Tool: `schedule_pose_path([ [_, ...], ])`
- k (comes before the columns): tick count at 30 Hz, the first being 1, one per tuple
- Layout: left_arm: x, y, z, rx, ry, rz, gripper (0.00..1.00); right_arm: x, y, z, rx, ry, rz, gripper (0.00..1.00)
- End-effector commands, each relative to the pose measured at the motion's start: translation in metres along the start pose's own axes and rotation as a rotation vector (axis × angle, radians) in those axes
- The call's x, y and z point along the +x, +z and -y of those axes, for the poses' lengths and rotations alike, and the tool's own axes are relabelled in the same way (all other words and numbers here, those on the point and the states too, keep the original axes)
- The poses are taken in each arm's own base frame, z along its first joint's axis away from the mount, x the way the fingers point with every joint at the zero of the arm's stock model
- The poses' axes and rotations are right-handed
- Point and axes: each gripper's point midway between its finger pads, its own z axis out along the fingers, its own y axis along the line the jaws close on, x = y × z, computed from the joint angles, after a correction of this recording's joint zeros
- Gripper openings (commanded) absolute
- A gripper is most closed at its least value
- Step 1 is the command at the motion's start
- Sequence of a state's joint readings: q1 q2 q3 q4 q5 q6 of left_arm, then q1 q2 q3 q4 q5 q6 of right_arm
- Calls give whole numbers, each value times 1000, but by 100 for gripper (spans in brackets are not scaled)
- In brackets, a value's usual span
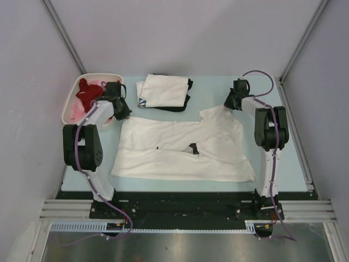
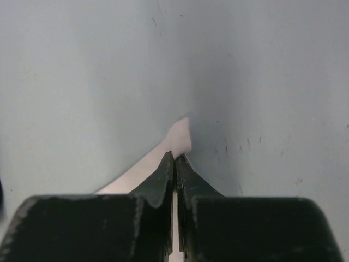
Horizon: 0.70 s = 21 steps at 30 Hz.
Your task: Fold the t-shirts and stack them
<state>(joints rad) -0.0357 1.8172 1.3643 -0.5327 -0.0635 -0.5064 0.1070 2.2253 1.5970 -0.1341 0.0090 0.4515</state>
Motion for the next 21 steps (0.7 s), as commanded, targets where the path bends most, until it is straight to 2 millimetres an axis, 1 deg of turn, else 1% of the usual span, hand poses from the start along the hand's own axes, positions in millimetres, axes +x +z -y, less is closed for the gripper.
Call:
schedule_pose_path([
  [1,-14,-17,4,30,-20,56,0,-29,-9,-11,-30,0,72,0],
  [2,-18,-21,5,33,-24,71,0,-31,-15,-12,-35,3,84,0],
  [3,-20,-24,5,37,-26,80,0,-41,-24,-18,-52,4,116,0],
  [4,-22,-27,5,42,-29,87,0,-36,-31,-13,-42,9,115,0],
  [5,-27,-35,6,51,-32,104,0,-57,-55,-24,-65,16,177,0],
  [6,-30,-39,6,56,-35,114,0,-52,-64,-20,-56,16,172,0],
  [7,-35,-47,6,63,-39,133,0,-71,-92,-29,-80,18,230,0],
  [9,-36,-54,3,50,-38,150,0,-79,-116,-32,-82,13,271,0],
  [10,-38,-57,2,54,-42,158,0,-89,-142,-35,-94,3,313,0],
  [11,-34,-62,1,57,-43,154,0,-88,-153,-36,-89,-4,316,0],
  [12,-34,-66,-1,65,-50,156,0,-92,-166,-35,-82,-9,338,0],
  [13,-32,-68,-1,72,-54,159,0,-89,-174,-33,-79,-13,342,0],
  [14,-27,-74,-2,85,-62,167,0,-95,-197,-33,-79,-15,369,0],
  [15,-25,-76,-3,93,-65,168,0,-95,-205,-32,-78,-17,371,0],
  [16,-26,-77,-12,93,-83,169,0,-93,-213,-29,-73,-18,372,0],
  [17,-18,-75,-17,84,-81,151,0,-90,-230,-26,-70,-18,384,0],
  [18,-17,-81,-16,96,-74,160,0,-86,-236,-22,-65,-15,383,0],
  [19,-13,-83,-17,99,-67,156,0,-84,-247,-22,-69,-15,392,0],
  [20,-7,-87,-20,97,-59,155,0,-76,-261,-14,-59,-11,401,0],
  [21,-5,-89,-23,95,-56,160,0,-73,-270,-12,-60,-7,413,0],
])
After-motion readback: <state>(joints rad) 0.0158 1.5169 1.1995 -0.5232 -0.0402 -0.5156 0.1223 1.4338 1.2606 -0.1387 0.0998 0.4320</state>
